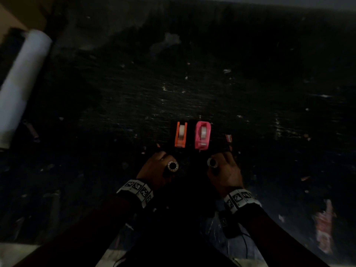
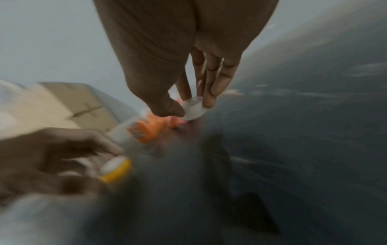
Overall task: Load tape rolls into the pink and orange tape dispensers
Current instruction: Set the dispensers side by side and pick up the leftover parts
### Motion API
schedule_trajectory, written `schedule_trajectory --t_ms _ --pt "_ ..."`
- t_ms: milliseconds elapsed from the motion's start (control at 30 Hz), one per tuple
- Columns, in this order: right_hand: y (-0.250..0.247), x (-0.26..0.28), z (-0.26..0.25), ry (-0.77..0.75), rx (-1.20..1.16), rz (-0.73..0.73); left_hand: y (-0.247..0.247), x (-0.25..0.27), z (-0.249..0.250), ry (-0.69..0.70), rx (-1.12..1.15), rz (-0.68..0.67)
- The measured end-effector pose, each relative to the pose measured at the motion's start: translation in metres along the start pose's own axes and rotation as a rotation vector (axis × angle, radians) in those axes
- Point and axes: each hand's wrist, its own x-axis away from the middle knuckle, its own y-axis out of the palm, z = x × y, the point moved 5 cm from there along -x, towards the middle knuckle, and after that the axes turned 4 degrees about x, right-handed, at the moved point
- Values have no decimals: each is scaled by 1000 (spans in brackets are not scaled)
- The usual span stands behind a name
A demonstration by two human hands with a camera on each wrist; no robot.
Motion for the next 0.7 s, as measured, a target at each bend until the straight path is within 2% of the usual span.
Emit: schedule_trajectory --t_ms 100,233,433,600,700 --pt "-5 -17 -35 -92 -32 17 -6 -5 7 17 -35 9" --pt "-6 -45 -82 -211 -67 -27 -29 -9 -1 -55 -169 74" --pt "19 -90 -152 -467 250 -97 -85 -10 -51 -232 -190 270" --pt "53 -115 -176 -504 381 -322 -115 -23 -85 -325 -205 238" --pt "68 -117 -179 -520 478 -366 -113 -28 -94 -317 -201 225"
